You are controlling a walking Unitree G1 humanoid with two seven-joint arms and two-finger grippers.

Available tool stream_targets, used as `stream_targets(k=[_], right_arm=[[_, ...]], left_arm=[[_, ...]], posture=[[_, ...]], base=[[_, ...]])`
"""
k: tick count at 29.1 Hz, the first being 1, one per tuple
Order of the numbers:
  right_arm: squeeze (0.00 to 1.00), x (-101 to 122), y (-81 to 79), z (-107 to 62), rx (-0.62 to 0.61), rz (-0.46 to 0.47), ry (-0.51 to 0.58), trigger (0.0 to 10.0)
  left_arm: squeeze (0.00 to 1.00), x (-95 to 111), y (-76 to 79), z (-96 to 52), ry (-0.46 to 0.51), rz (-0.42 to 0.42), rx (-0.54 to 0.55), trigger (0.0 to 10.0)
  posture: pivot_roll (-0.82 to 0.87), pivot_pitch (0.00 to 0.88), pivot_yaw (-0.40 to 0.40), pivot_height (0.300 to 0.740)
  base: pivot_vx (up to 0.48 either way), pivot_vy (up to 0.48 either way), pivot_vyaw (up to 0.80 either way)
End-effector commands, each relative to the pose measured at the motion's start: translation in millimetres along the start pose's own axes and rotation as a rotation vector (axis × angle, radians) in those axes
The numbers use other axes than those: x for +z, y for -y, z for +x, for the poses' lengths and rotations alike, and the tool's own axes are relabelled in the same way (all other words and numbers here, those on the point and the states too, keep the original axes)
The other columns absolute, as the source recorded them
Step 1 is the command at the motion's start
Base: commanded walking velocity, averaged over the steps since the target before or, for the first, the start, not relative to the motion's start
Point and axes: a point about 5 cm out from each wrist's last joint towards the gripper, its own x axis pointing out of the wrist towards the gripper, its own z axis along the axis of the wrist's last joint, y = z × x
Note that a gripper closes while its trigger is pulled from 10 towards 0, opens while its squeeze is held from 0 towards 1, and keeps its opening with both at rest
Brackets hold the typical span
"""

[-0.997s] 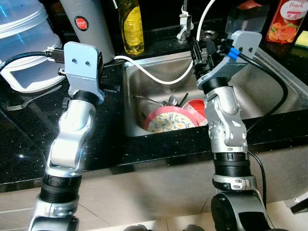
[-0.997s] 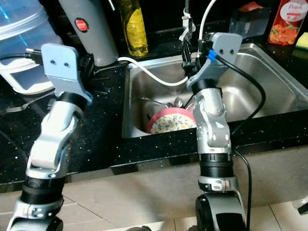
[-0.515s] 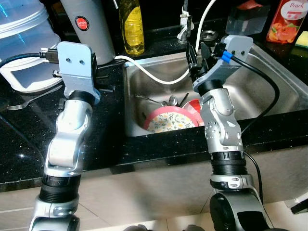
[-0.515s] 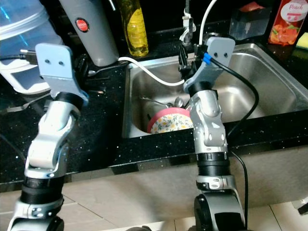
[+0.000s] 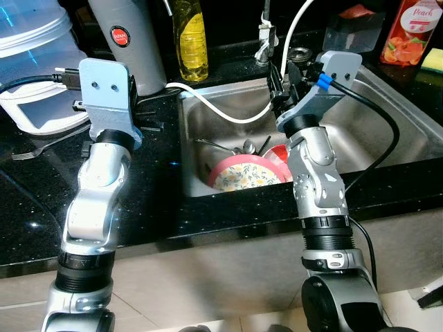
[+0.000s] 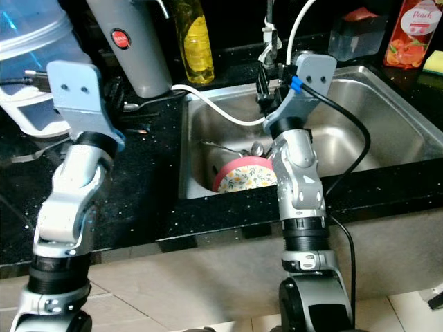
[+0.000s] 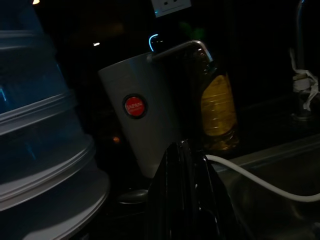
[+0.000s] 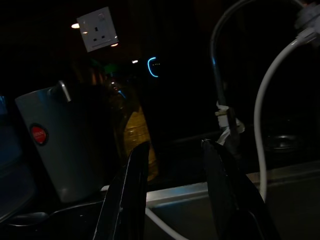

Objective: Kitchen organization

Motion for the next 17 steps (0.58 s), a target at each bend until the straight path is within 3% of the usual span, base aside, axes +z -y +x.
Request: stream_targets(k=[1, 17], right_arm=[[0.0, 0.2, -6.7, 3.2, 0.023, 0.016, 0.004, 10.0], [0.0, 0.0, -8.2, 2.3, 0.022, 0.019, 0.007, 10.0]], left_arm=[[0.0, -2.2, -6.9, -0.8, -0.018, 0.011, 0.032, 10.0], [0.0, -3.5, -8.2, -1.2, -0.03, 0.012, 0.037, 10.0]], posture=[[0.15, 0.0, 0.122, 0.74], [0.15, 0.0, 0.128, 0.74]], base=[[0.0, 0.266, 0.0], [0.0, 0.272, 0.0]])
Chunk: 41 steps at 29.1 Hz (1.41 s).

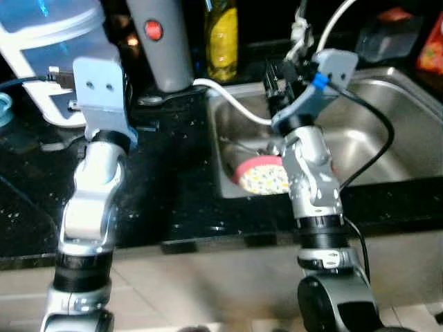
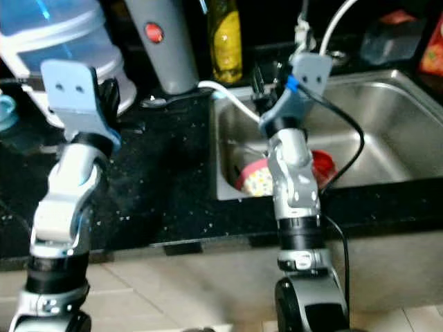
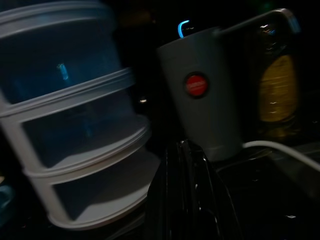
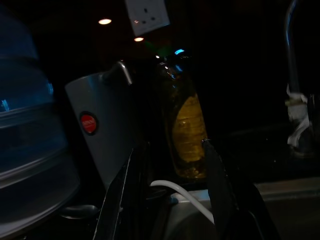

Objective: Kitchen organization

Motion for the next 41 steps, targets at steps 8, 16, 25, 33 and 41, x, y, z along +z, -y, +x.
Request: stream_targets(k=[8, 16, 25, 33, 41], right_arm=[[0.0, -1.5, -3.4, 0.5, 0.012, 0.011, -0.003, 10.0], [0.0, -1.8, -3.3, 0.5, 0.012, 0.012, -0.002, 10.0], [0.0, -2.1, -3.4, 0.0, 0.011, 0.013, -0.003, 10.0], [0.0, -2.2, -3.8, 0.1, 0.011, 0.013, -0.004, 10.0], [0.0, -0.9, -5.7, 3.1, 0.031, -0.006, -0.007, 10.0]], left_arm=[[0.0, -3.6, -4.6, -0.4, -0.027, 0.012, 0.017, 10.0], [0.0, -4.3, -4.8, -0.4, -0.031, 0.015, 0.018, 10.0], [0.0, -7.2, -5.2, -0.3, -0.052, 0.024, 0.019, 10.0], [0.0, -21.8, -8.5, 5.0, -0.188, -0.035, 0.024, 10.0], [0.0, -49.6, -44.2, 25.8, -0.432, -0.102, 0.197, 10.0]], posture=[[0.15, 0.0, 0.128, 0.74], [0.15, 0.0, 0.128, 0.74], [0.15, 0.0, 0.13, 0.74], [0.15, 0.0, 0.13, 0.74], [0.14, 0.0, 0.126, 0.74]], base=[[0.0, 0.301, 0.0], [0.0, 0.29, 0.0], [0.0, 0.12, 0.0], [0.0, 0.0, 0.0], [0.0, 0.0, 0.0]])
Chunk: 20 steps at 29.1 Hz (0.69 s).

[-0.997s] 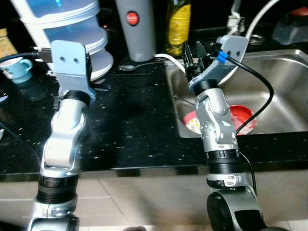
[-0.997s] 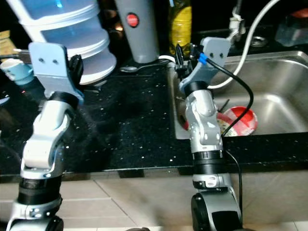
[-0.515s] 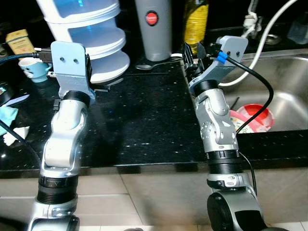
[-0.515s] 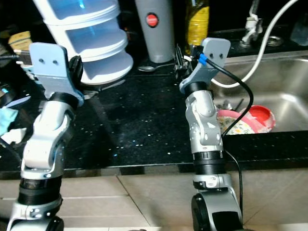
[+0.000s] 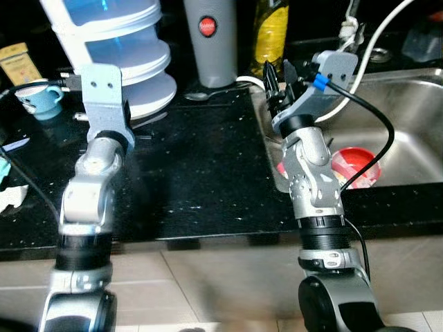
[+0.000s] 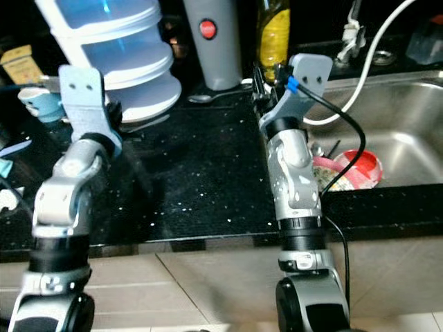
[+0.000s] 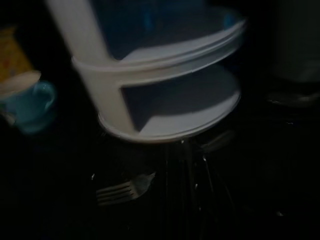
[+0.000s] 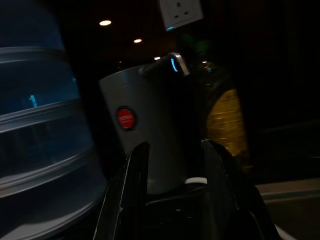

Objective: Kitchen organization

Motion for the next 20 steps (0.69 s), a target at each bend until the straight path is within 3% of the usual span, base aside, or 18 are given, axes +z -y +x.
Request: stream_targets(k=[1, 2, 3, 4, 5, 12, 16, 20], right_arm=[[0.0, 0.2, -7.6, 3.9, 0.033, 0.002, -0.006, 10.0], [0.0, 1.1, -6.9, 4.4, 0.034, -0.002, -0.004, 10.0], [0.0, 1.1, -6.9, 4.4, 0.034, -0.002, -0.004, 10.0], [0.0, 1.4, -6.5, 4.5, 0.034, -0.003, -0.003, 10.0], [0.0, 1.8, -5.9, 4.4, 0.033, -0.005, -0.001, 10.0], [0.0, 2.6, -3.8, 3.3, 0.026, -0.009, 0.001, 10.0], [0.0, 1.5, -6.0, 3.6, 0.038, -0.007, -0.004, 10.0], [0.0, 2.1, -6.1, 4.1, 0.042, -0.006, -0.003, 10.0]], left_arm=[[0.0, -1.3, -21.2, 6.7, -0.032, -0.044, 0.086, 10.0], [0.42, -4.0, -34.9, 16.2, -0.067, -0.128, 0.148, 10.0], [0.42, -4.0, -34.9, 16.2, -0.067, -0.128, 0.148, 10.0], [0.76, -6.0, -39.6, 19.1, -0.084, -0.155, 0.169, 10.0], [1.0, -9.3, -46.8, 21.8, -0.104, -0.169, 0.214, 10.0], [1.0, -21.0, -70.0, 26.5, -0.175, -0.224, 0.36, 10.0], [1.0, -36.2, -86.3, 30.2, -0.241, -0.324, 0.443, 10.0], [1.0, -35.7, -89.0, 33.3, -0.232, -0.422, 0.425, 10.0]], posture=[[0.14, 0.0, 0.126, 0.74], [0.13, 0.0, 0.128, 0.74], [0.13, 0.0, 0.128, 0.74], [0.13, 0.0, 0.128, 0.74], [0.13, 0.0, 0.131, 0.74], [0.12, 0.0, 0.133, 0.74], [0.12, 0.0, 0.125, 0.74], [0.12, 0.0, 0.124, 0.74]], base=[[0.0, 0.0, 0.0], [0.0, 0.0, 0.0], [0.0, 0.0, 0.0], [0.0, 0.0, 0.0], [0.0, 0.0, 0.0], [0.0, 0.0, 0.0], [0.0, 0.0, 0.0], [0.0, 0.0, 0.0]])
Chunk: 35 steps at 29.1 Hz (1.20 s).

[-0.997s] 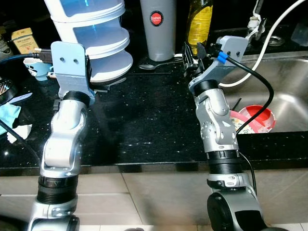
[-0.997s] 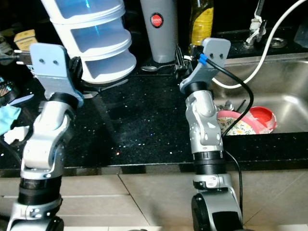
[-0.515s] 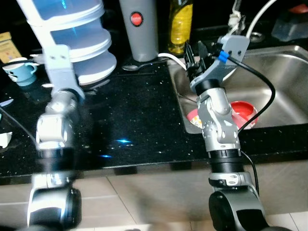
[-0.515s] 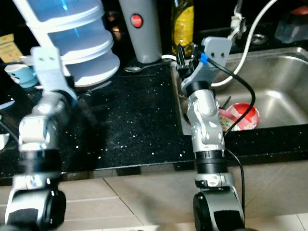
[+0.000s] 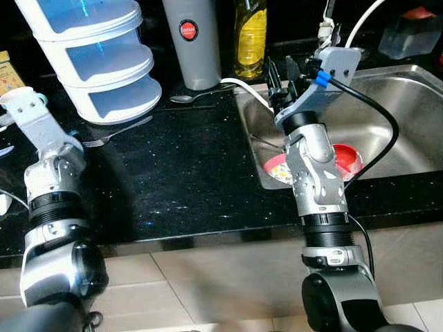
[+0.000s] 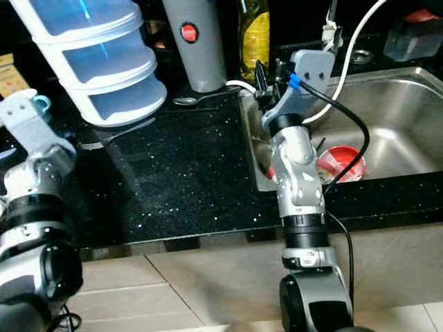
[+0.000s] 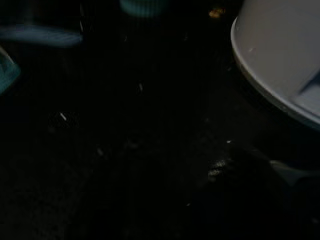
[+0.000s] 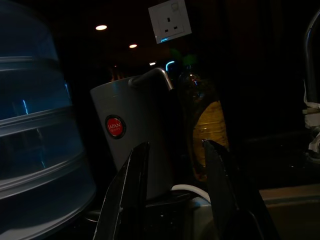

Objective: Kitchen organization

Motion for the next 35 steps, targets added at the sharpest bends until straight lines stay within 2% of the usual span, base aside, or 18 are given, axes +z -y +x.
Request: stream_targets(k=[1, 2, 3, 6, 11, 13, 14, 16, 18, 19, 20, 21, 22, 29, 35], right_arm=[[0.0, -1.1, -7.0, 2.1, 0.027, 0.009, -0.01, 10.0], [0.0, -1.1, -7.0, 2.1, 0.027, 0.009, -0.01, 10.0], [0.0, -0.8, -7.1, 2.2, 0.027, 0.009, -0.01, 10.0], [0.0, 0.7, -8.3, 2.1, 0.031, 0.012, -0.005, 10.0], [0.0, 2.6, -8.7, 2.1, 0.037, 0.013, 0.003, 10.0], [0.0, 4.6, -8.0, 2.6, 0.041, 0.009, 0.01, 10.0], [0.0, 5.4, -7.6, 2.8, 0.041, 0.008, 0.012, 10.0], [0.0, 6.7, -6.8, 2.9, 0.039, 0.006, 0.017, 10.0], [0.0, 7.3, -6.2, 2.5, 0.036, 0.004, 0.018, 10.0], [0.0, 7.3, -6.2, 2.5, 0.036, 0.004, 0.018, 10.0], [0.0, 7.4, -5.9, 2.1, 0.035, 0.003, 0.018, 10.0], [0.0, 7.3, -5.2, 1.4, 0.032, 0.001, 0.017, 10.0], [0.0, 7.2, -4.6, 0.9, 0.03, -0.001, 0.016, 10.0], [0.0, 7.2, -3.9, 1.4, 0.028, 0.0, 0.015, 10.0], [0.0, 7.1, -5.4, 2.3, 0.033, 0.004, 0.014, 10.0]], left_arm=[[1.0, 10.1, -4.2, 2.5, 0.007, -0.081, -0.016, 10.0], [1.0, 10.1, -4.2, 2.5, 0.007, -0.081, -0.016, 10.0], [0.0, 9.6, -3.5, 3.5, -0.008, -0.116, -0.033, 10.0], [0.0, 6.8, 2.0, 7.6, -0.051, -0.199, -0.11, 10.0], [0.0, 6.8, 6.4, 11.0, -0.053, -0.228, -0.15, 10.0], [0.0, 2.9, 10.2, 14.1, -0.086, -0.281, -0.176, 10.0], [0.0, 0.5, 11.1, 15.2, -0.101, -0.296, -0.178, 9.5], [0.0, -4.2, 12.1, 16.8, -0.121, -0.307, -0.174, 6.7], [0.0, -9.0, 12.4, 17.8, -0.136, -0.305, -0.168, 6.0], [0.0, -9.0, 12.4, 17.8, -0.136, -0.305, -0.168, 6.0], [0.0, -11.2, 12.3, 18.1, -0.142, -0.306, -0.165, 4.0], [0.0, -13.9, 11.3, 18.7, -0.147, -0.306, -0.161, 1.5], [0.0, -15.7, 10.4, 19.1, -0.15, -0.307, -0.159, 0.0], [0.0, -14.8, 2.3, 21.8, -0.124, -0.292, -0.154, 0.0], [0.0, -11.3, 2.1, 22.5, -0.089, -0.268, -0.172, 0.0]], posture=[[0.12, 0.0, 0.124, 0.74], [0.12, 0.0, 0.124, 0.74], [0.12, 0.0, 0.124, 0.74], [0.11, 0.0, 0.12, 0.74], [0.11, 0.0, 0.117, 0.74], [0.1, 0.0, 0.117, 0.74], [0.09, 0.0, 0.121, 0.74], [0.08, 0.0, 0.124, 0.74], [0.08, 0.0, 0.126, 0.74], [0.08, 0.0, 0.126, 0.74], [0.08, 0.0, 0.126, 0.74], [0.07, 0.0, 0.129, 0.74], [0.07, 0.0, 0.129, 0.74], [0.08, 0.0, 0.125, 0.74], [0.08, 0.0, 0.123, 0.74]], base=[[0.0, 0.0, 0.0], [0.0, 0.0, 0.0], [0.0, 0.0, 0.0], [0.0, 0.0, 0.0], [0.0, 0.0, 0.0], [0.0, 0.0, 0.0], [0.0, 0.0, 0.0], [0.0, 0.0, 0.0], [0.0, 0.0, 0.0], [0.0, 0.0, 0.0], [0.0, 0.0, 0.0], [0.0, 0.0, 0.0], [0.0, 0.0, 0.0], [0.0, 0.0, 0.0], [0.0, 0.0, 0.0]])
